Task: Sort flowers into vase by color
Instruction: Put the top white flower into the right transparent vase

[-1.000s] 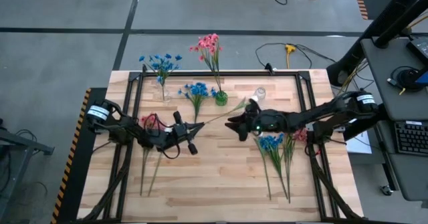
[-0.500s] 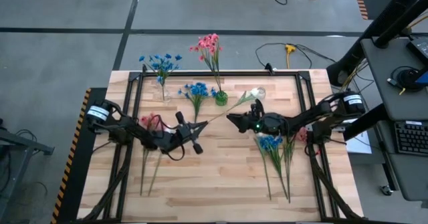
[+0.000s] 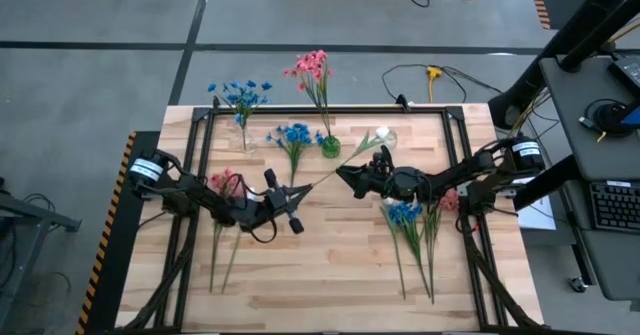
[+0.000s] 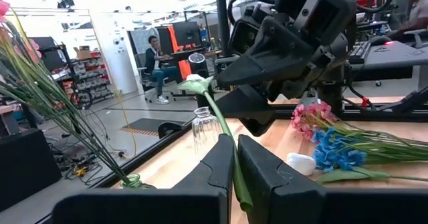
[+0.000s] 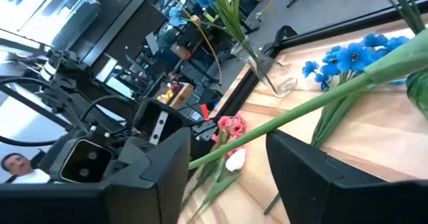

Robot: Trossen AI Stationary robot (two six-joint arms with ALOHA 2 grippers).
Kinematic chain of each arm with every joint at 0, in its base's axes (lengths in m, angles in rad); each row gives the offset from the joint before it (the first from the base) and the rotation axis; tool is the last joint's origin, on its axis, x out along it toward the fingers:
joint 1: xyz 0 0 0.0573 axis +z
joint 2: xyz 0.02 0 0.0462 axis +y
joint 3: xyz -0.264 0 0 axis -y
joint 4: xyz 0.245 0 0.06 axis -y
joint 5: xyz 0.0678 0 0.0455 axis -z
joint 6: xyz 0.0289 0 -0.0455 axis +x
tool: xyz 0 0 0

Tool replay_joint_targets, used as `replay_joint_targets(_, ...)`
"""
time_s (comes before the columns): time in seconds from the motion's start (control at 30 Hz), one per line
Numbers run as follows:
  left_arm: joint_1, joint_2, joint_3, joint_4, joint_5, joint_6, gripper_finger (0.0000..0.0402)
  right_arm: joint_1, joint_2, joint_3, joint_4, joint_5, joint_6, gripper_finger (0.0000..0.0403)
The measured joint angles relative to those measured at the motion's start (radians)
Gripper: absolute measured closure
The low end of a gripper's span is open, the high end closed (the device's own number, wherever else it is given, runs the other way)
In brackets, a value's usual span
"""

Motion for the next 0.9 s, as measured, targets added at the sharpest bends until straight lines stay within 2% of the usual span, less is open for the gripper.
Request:
replay_joint_targets(0.17, 0.000, 0.000, 0.000, -0.007, 0.040, 0.000, 0.0401, -0.003, 0.000, 0.000, -0.006, 0.015, -0.034, 0.0275)
replay_joint_targets(0.43, 0.000, 0.001, -0.002, -0.031, 0.042, 0.000, 0.0394, -0.002, 0.000, 0.000, -0.011, 0.017, -0.109, 0.0383)
replay_joint_targets(0.6, 0.000, 0.001, -0.002, -0.049, 0.048, -0.011, 0.0351, -0.003, 0.000, 0.000, -0.018, 0.021, -0.145, 0.0390)
replay_joint_targets(0.9, -0.003, 0.001, -0.007, -0.066, 0.044, -0.053, 0.0233, -0.003, -0.031, 0.000, -0.038, 0.017, -0.228, 0.0390)
